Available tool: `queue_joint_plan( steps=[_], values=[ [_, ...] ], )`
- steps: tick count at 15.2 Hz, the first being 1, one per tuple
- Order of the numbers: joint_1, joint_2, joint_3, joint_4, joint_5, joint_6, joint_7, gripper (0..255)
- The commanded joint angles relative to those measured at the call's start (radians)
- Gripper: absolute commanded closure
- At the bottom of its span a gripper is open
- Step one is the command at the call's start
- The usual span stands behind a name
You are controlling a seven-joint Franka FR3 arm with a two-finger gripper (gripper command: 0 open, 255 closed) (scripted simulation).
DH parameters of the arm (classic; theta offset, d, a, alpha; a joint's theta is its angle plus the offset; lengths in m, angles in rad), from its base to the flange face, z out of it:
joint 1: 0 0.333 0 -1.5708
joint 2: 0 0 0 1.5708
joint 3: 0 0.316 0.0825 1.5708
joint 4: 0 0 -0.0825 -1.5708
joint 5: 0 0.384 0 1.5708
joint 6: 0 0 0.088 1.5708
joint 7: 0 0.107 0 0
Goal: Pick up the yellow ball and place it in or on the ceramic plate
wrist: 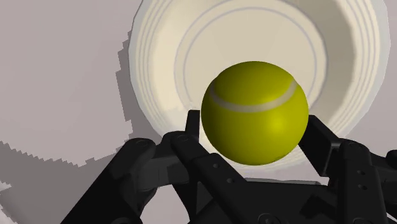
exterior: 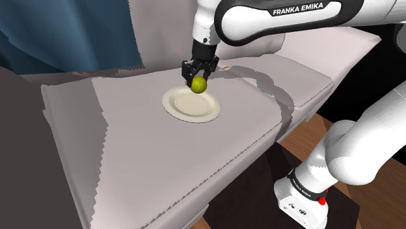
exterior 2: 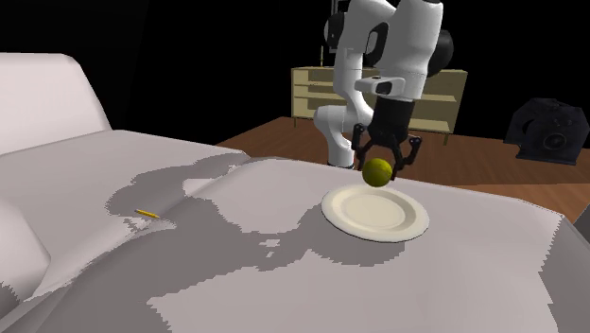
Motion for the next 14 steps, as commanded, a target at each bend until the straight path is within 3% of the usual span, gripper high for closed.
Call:
queue_joint_plan(
  steps=[1,9,14],
  values=[
    [0.001,0.008,0.001,-0.021,-0.004,0.029,0.007,255],
    [0.0,0.04,0.003,-0.099,-0.02,0.136,0.029,255],
    [0.0,0.04,0.003,-0.099,-0.02,0.136,0.029,255]
  ],
)
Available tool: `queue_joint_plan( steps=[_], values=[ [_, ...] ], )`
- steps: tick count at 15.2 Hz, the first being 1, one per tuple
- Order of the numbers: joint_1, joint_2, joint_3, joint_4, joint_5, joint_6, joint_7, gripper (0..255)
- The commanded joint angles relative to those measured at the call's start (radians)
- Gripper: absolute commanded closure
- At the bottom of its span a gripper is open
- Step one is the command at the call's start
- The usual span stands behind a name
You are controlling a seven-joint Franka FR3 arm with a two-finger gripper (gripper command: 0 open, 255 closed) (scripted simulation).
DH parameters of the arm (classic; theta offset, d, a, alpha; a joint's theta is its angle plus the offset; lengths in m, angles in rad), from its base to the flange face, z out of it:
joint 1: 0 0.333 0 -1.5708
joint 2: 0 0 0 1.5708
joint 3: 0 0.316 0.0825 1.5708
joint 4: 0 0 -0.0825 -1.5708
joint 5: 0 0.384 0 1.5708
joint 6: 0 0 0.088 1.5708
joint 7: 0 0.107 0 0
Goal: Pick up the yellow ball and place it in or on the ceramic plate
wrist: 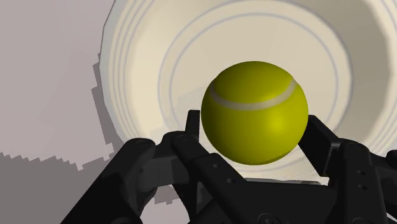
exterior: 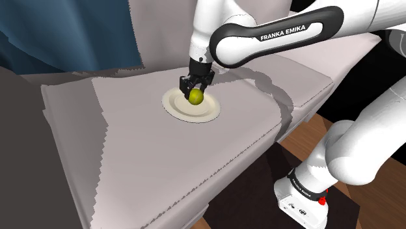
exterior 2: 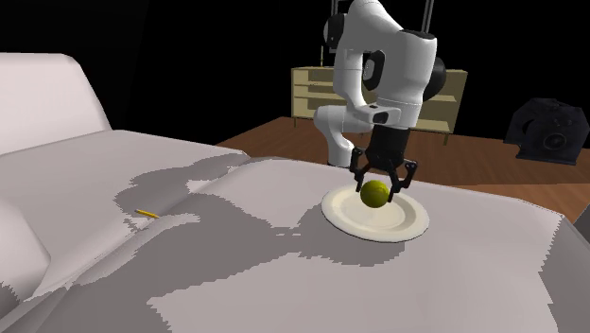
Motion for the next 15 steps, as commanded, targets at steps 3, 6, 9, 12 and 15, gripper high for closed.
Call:
queue_joint_plan(
  steps=[3,6,9,12,15],
  values=[
    [0.0,0.0,0.0,0.0,0.0,0.001,0.0,255],
    [0.0,0.0,0.0,0.0,0.0,0.001,0.0,0],
    [0.0,0.0,0.0,0.0,0.0,0.001,0.0,0],
    [0.005,-0.034,0.004,0.064,0.016,-0.096,-0.01,0],
    [0.007,-0.041,0.005,0.083,0.02,-0.122,-0.013,0]
  ],
)
